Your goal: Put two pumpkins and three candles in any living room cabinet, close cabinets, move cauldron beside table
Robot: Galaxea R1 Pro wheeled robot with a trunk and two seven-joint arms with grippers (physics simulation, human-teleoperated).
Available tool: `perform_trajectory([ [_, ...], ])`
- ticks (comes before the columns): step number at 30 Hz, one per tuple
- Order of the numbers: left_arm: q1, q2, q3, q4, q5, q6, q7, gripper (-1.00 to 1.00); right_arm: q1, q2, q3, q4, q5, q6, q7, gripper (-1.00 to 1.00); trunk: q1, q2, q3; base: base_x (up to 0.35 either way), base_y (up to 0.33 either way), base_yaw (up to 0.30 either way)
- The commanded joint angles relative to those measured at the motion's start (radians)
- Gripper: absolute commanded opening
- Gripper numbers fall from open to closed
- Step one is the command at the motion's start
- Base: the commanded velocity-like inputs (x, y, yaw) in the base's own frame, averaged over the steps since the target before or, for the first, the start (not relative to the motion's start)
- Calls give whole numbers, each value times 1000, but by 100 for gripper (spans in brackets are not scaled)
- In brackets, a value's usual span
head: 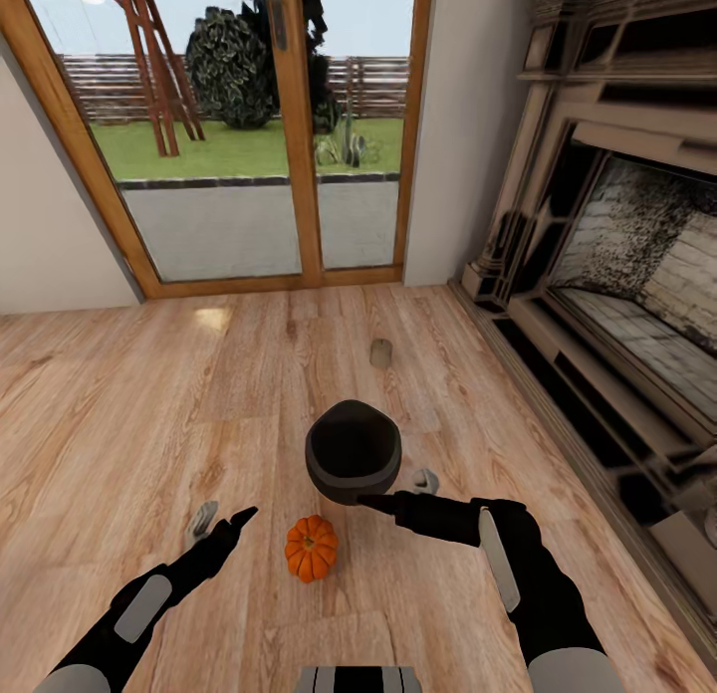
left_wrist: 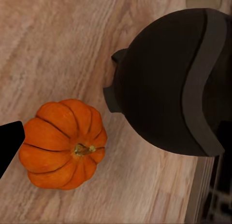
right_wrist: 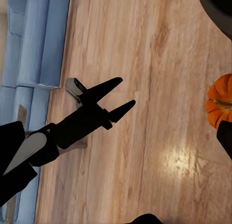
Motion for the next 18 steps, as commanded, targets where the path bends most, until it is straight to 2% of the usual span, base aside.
perform_trajectory([
  [1, 0, 0, 3, 0, 8, 9, -2, 100, -1, 1, -3, 0, 0, 5, 5, 100, 0, 0, -1, 0, -1, -7],
  [15, 0, 1, 3, 0, 8, 9, -2, 100, -1, -2, -5, 0, 0, 4, 39, 100, 0, 0, 14, 0, 0, -191],
  [18, 0, 2, 4, 0, 8, 9, -2, 100, -1, -1, -17, 0, 0, 4, 39, 100, 0, 0, 16, 2, 0, -152],
])
